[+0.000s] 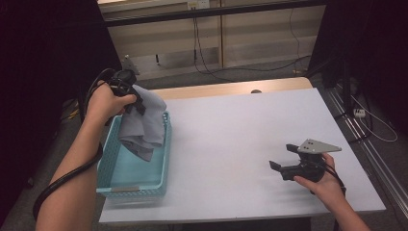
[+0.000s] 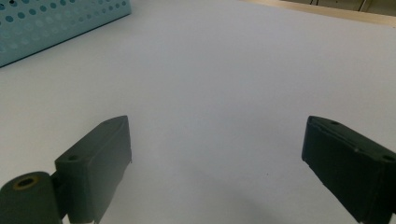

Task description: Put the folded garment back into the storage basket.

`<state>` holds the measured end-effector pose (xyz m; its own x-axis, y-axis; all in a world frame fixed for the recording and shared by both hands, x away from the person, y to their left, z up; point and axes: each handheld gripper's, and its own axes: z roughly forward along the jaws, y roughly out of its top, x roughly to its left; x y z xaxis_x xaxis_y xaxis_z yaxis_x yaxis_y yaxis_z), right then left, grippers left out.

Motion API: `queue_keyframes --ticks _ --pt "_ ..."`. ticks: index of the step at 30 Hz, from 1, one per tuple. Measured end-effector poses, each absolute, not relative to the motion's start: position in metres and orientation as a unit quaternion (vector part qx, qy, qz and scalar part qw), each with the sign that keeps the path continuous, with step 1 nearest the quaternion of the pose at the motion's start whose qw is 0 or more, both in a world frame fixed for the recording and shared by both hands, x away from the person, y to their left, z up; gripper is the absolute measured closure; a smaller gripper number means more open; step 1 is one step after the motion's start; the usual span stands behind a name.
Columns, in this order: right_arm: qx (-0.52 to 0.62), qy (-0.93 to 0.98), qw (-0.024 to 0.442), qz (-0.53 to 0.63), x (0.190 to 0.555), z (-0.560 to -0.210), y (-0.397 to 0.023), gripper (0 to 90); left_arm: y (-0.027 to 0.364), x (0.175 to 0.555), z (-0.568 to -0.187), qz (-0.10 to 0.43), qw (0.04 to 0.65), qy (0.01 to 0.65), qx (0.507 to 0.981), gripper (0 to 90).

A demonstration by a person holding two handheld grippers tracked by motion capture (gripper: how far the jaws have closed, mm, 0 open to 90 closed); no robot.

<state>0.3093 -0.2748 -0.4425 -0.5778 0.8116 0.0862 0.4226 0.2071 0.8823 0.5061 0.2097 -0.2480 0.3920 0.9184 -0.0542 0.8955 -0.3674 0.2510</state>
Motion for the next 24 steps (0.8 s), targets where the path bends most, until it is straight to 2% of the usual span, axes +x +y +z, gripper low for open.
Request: queue_keyframes --ticks 24 --pt "0.413 0.749 0.203 0.477 0.310 -0.443 -0.276 7.9 0.219 0.496 -0.262 0.042 0.119 0.555 0.822 69.6"
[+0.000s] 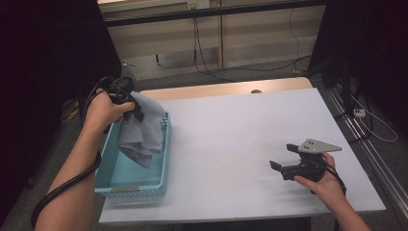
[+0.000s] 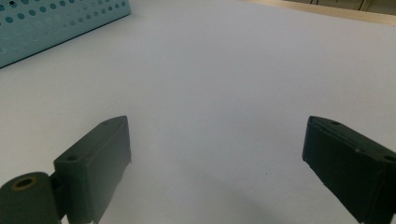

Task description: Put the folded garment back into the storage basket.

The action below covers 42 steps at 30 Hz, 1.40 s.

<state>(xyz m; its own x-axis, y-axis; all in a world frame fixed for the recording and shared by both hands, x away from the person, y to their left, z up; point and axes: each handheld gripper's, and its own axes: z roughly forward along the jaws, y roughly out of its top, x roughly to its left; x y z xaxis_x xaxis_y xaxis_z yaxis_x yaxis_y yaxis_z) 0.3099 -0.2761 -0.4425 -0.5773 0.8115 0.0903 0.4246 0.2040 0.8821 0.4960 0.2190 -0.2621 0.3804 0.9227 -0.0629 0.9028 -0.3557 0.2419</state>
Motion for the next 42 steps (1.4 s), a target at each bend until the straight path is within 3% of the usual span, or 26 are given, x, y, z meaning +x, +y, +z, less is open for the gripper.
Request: queue_keyframes --ticks 42 --pt "0.412 0.746 0.208 0.480 0.309 -0.440 -0.276 7.6 0.226 0.479 -0.277 0.031 0.114 0.550 0.827 69.7"
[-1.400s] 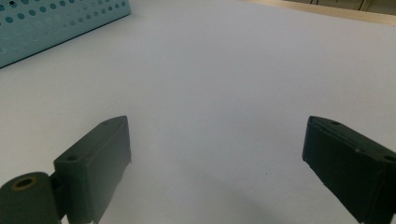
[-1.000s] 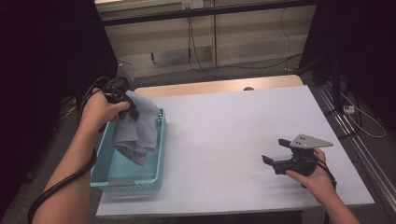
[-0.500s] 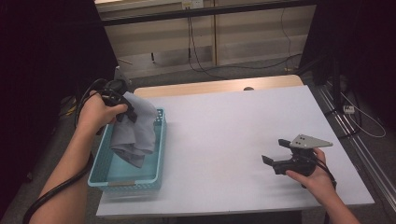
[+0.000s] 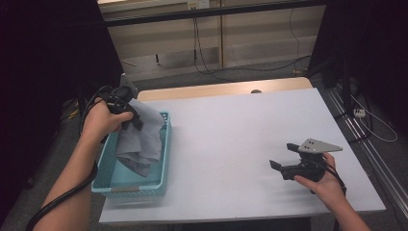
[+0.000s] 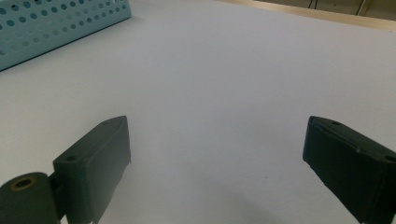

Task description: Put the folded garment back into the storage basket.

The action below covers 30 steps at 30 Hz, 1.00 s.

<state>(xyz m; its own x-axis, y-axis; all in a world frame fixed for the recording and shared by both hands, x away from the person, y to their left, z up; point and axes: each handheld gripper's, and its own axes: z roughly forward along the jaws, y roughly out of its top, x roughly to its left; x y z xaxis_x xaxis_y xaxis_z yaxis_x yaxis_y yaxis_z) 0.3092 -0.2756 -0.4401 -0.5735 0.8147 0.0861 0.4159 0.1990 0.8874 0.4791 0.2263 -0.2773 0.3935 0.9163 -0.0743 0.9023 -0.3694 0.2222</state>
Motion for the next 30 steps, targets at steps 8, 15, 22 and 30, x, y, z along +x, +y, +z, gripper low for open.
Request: queue_keyframes --ticks 8,15,22,30 --pt "0.413 0.745 0.211 0.479 0.309 -0.440 -0.276 7.5 0.226 0.478 -0.281 0.030 0.115 0.551 0.826 69.7" --pt "0.412 0.745 0.210 0.480 0.309 -0.440 -0.276 7.5 0.225 0.477 -0.283 0.027 0.112 0.549 0.828 69.7" --pt "0.413 0.745 0.210 0.481 0.309 -0.440 -0.276 7.5 0.225 0.474 -0.288 0.024 0.111 0.546 0.830 69.7" --pt "0.412 0.745 0.210 0.482 0.309 -0.440 -0.276 7.5 0.227 0.472 -0.294 0.021 0.111 0.549 0.828 69.7"
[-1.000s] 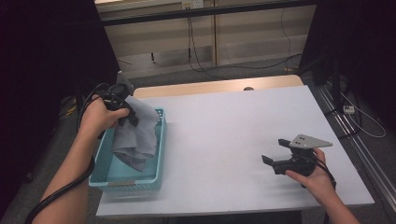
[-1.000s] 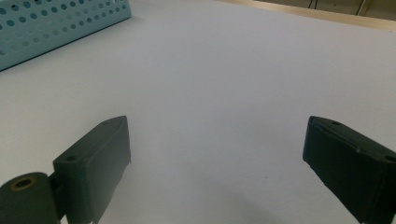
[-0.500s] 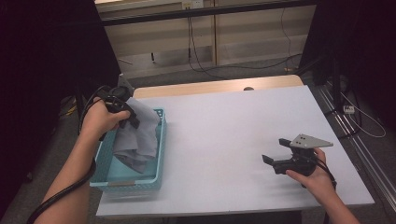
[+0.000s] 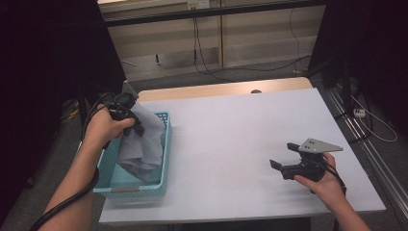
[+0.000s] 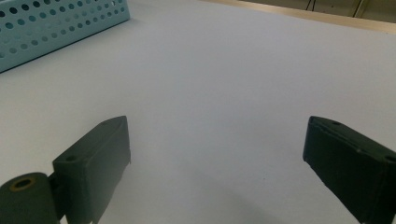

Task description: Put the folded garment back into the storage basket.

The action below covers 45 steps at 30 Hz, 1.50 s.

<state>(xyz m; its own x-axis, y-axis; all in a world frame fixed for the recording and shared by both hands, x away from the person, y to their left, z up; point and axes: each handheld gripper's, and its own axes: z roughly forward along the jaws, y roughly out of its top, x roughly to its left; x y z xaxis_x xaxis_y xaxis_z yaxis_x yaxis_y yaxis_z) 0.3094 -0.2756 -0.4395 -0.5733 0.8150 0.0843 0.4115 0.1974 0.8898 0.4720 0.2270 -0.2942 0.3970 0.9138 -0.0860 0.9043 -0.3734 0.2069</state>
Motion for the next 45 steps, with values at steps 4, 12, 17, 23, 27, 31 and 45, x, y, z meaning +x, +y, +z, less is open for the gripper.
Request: queue_keyframes --ticks 4,12,17,23,27,31,45 --pt "0.412 0.745 0.210 0.481 0.309 -0.440 -0.275 7.5 0.228 0.472 -0.299 0.019 0.110 0.549 0.828 69.7" --pt "0.411 0.746 0.209 0.481 0.309 -0.440 -0.275 7.5 0.231 0.471 -0.308 0.012 0.108 0.553 0.826 69.7" --pt "0.411 0.745 0.209 0.481 0.309 -0.439 -0.275 7.5 0.233 0.469 -0.312 0.008 0.107 0.554 0.826 69.7" --pt "0.411 0.746 0.209 0.481 0.309 -0.439 -0.276 7.5 0.235 0.466 -0.316 0.001 0.107 0.555 0.825 69.7" --pt "0.411 0.746 0.210 0.481 0.309 -0.439 -0.275 7.5 0.237 0.464 -0.319 -0.001 0.111 0.558 0.823 69.5" --pt "0.411 0.746 0.210 0.480 0.309 -0.439 -0.275 7.5 0.238 0.463 -0.323 -0.004 0.116 0.562 0.819 69.3" --pt "0.411 0.746 0.210 0.481 0.309 -0.439 -0.275 7.4 0.236 0.460 -0.326 -0.012 0.107 0.555 0.825 69.6"
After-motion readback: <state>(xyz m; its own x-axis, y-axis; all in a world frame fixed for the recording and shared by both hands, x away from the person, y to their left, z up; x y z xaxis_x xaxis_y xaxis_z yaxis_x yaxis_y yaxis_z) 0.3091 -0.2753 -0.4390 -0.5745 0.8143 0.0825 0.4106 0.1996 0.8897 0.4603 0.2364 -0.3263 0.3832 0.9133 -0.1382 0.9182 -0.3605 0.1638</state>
